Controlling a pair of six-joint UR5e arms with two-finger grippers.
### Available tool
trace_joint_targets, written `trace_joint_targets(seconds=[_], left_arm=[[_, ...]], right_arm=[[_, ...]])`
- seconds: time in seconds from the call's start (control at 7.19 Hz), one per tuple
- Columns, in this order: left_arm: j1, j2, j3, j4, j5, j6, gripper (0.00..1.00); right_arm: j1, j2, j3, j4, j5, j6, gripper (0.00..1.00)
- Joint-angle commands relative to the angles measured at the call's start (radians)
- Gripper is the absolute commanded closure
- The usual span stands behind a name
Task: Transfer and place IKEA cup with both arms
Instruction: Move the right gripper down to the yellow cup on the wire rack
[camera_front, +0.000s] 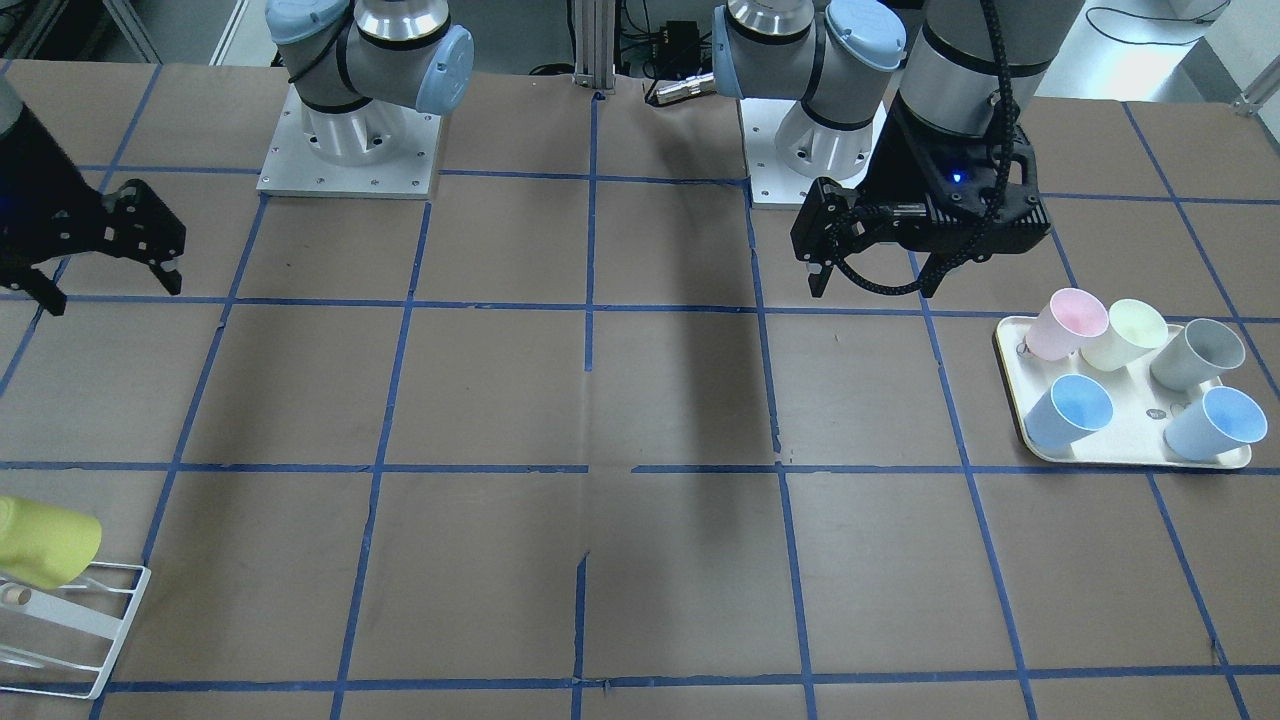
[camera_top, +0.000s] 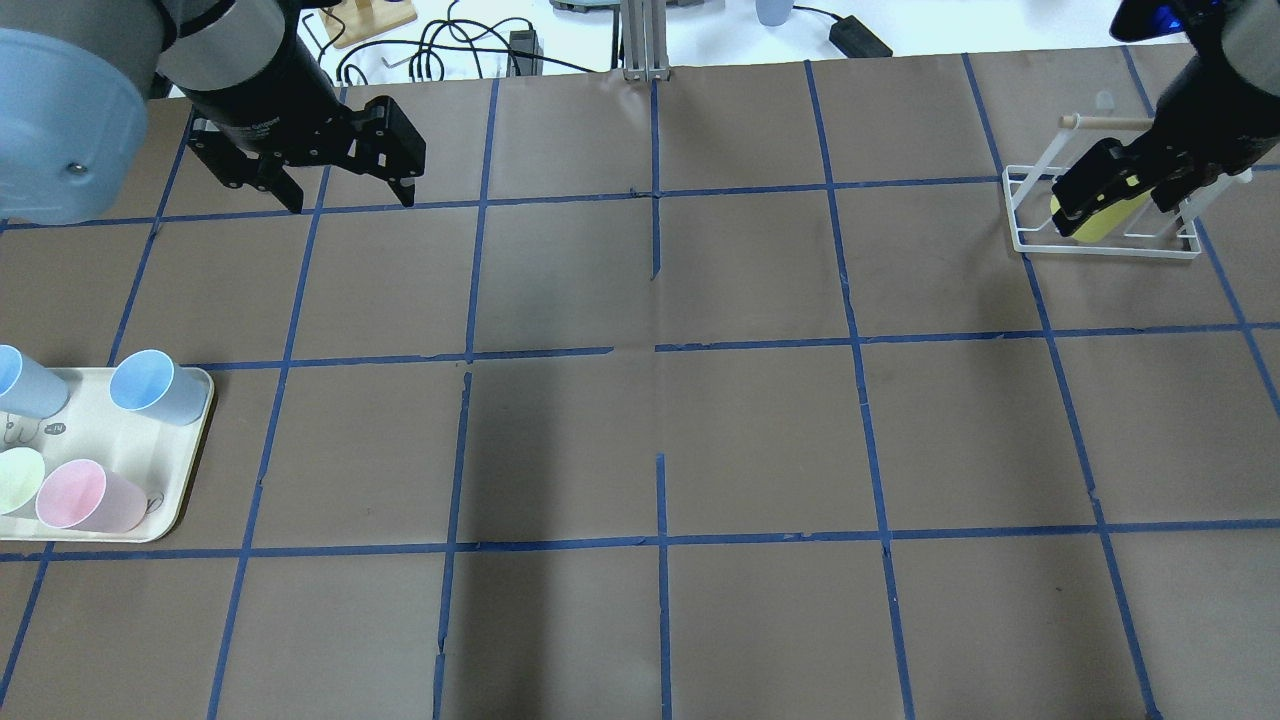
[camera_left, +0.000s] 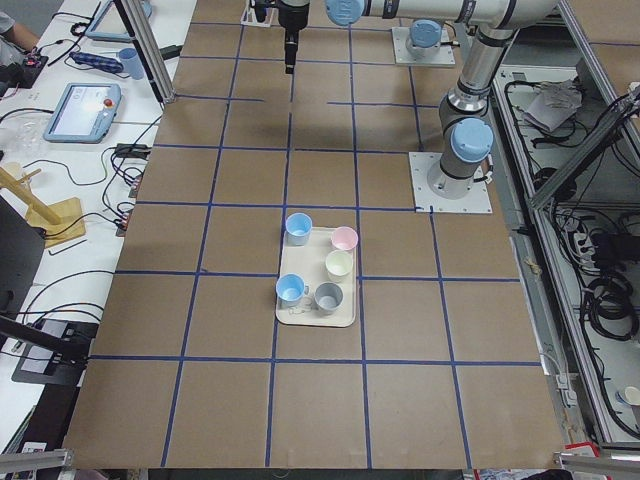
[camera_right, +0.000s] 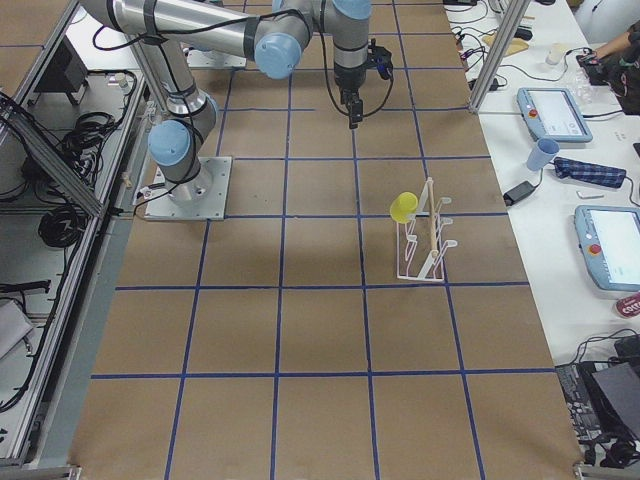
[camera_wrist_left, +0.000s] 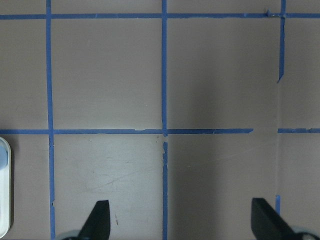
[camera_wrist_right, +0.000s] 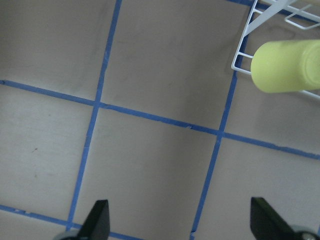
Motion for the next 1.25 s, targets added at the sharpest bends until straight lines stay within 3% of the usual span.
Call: trace_joint_targets(seconds=[0.0, 0.42, 0.7, 1.11], left_arm=[[-0.002, 0.002, -0.003, 0.001, 0.000, 0.000, 0.00], [-0.002, 0.002, -0.005, 0.001, 0.000, 0.000, 0.00], [0.000, 0.003, -0.005, 0.001, 0.007, 0.005, 0.00], [-0.002, 0.003, -0.008, 0.001, 0.003, 0.003, 0.00]], right_arm=[[-0.047, 0.091, -0.046, -0.076, 0.000, -0.094, 0.00], [-0.101, 0.220, -0.131, -0.096, 0.005, -0.177, 0.00], [-0.141, 0.272, -0.134, -0.148, 0.063, -0.203, 0.00], [-0.142, 0.343, -0.131, -0.262, 0.061, -0.206, 0.00]])
